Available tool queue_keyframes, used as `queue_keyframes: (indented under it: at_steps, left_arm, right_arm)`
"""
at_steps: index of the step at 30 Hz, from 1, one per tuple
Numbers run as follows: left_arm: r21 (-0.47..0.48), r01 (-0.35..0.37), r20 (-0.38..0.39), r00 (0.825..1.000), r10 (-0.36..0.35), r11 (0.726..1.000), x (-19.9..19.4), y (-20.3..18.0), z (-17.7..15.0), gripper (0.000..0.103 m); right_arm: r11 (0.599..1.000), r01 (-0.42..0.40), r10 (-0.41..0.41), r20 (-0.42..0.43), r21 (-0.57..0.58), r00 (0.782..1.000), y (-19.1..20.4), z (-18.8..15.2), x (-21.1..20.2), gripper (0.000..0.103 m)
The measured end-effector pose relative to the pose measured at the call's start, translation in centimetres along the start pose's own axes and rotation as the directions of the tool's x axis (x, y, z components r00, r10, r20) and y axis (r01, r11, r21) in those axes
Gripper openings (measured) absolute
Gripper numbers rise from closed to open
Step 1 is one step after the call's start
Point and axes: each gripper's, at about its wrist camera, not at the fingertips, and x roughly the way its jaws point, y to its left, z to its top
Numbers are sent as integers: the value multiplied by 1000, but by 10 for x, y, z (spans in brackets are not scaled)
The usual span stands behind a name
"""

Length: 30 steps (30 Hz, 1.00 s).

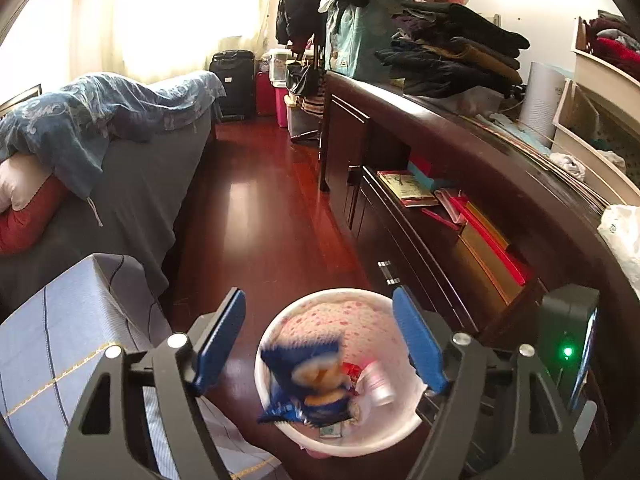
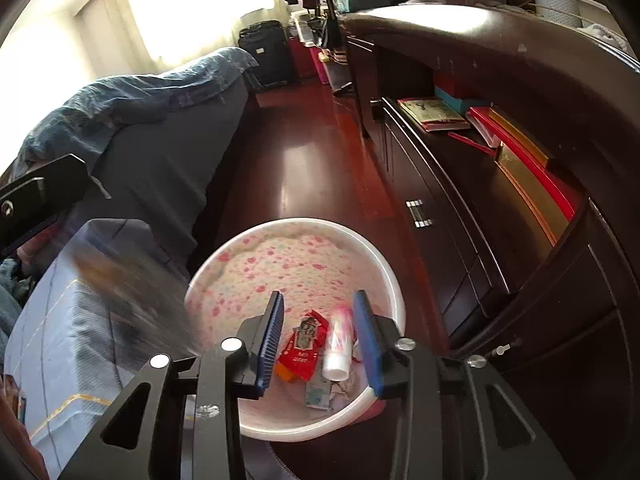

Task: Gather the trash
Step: 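Carry the snack bag and glue stick to the wastebasket and open both tools, then return both tools to the table over the remaining trash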

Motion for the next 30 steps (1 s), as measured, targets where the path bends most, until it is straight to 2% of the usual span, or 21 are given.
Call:
queue_keyframes:
  at_steps: [5, 10, 12, 20, 22, 30]
  left_arm:
    - [-17, -16, 43, 999, 16, 1000, -10, 10, 1, 93]
    - [-27, -48, 70, 996, 50, 998, -35, 20, 0, 94]
    - [-37, -61, 79, 995, 64, 997, -48, 25, -3, 96]
    - [-94, -143, 86, 985, 151, 985, -99, 56, -14, 98]
    - [-106, -172, 86, 980, 181, 979, -113, 64, -20, 98]
    - [-162, -281, 85, 951, 297, 946, -169, 98, -47, 99]
  right_arm:
    - [1000, 17, -17, -5, -14, 1000, 2, -5, -4, 39]
    - [1000, -3, 3, -14, -20, 1000, 10, -12, -18, 42]
    - [1000, -11, 11, -9, -28, 1000, 16, -15, -27, 46]
    - [993, -94, 95, 2, -68, 995, 50, -27, -64, 53]
    - [989, -122, 122, 0, -86, 992, 63, -31, -73, 54]
    - [963, -208, 208, -16, -171, 978, 113, -53, -103, 70]
